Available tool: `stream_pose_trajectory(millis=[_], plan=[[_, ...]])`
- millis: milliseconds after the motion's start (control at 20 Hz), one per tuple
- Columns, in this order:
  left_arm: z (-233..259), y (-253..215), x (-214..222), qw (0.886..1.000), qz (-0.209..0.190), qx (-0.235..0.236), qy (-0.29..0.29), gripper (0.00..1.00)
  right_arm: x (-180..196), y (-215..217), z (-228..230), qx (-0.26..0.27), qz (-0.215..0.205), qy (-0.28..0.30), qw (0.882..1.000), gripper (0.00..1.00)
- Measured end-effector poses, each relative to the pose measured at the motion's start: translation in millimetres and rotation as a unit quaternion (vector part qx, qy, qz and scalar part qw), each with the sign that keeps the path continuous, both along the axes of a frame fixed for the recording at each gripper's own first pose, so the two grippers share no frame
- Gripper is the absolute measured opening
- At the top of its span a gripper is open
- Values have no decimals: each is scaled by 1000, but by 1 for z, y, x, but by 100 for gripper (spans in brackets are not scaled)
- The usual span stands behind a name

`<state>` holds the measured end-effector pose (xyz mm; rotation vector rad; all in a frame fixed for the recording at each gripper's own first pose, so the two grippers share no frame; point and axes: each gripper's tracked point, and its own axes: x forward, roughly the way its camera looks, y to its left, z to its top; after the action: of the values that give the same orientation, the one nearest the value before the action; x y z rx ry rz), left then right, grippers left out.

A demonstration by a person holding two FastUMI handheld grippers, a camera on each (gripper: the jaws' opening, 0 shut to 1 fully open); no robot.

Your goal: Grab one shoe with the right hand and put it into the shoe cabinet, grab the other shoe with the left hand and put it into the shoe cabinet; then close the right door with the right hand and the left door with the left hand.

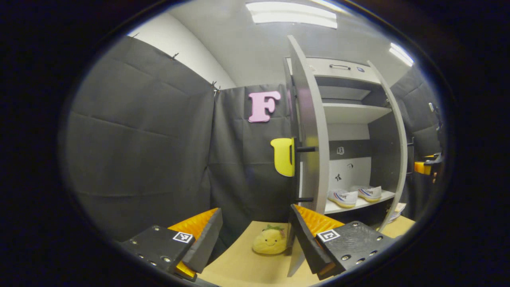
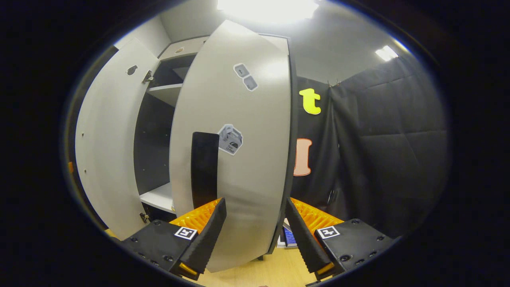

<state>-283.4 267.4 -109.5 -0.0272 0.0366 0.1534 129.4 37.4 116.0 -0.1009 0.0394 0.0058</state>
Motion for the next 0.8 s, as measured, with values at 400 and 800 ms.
stream_pose_trajectory(millis=[400, 800], plan=[[-2, 35, 35, 1000, 17, -10, 4, 96, -14, -32, -4, 9, -44, -3, 999, 96], [7, 9, 82, 1000, -13, -11, 0, 96, -38, -91, -17, 20, -95, 8, 995, 98]])
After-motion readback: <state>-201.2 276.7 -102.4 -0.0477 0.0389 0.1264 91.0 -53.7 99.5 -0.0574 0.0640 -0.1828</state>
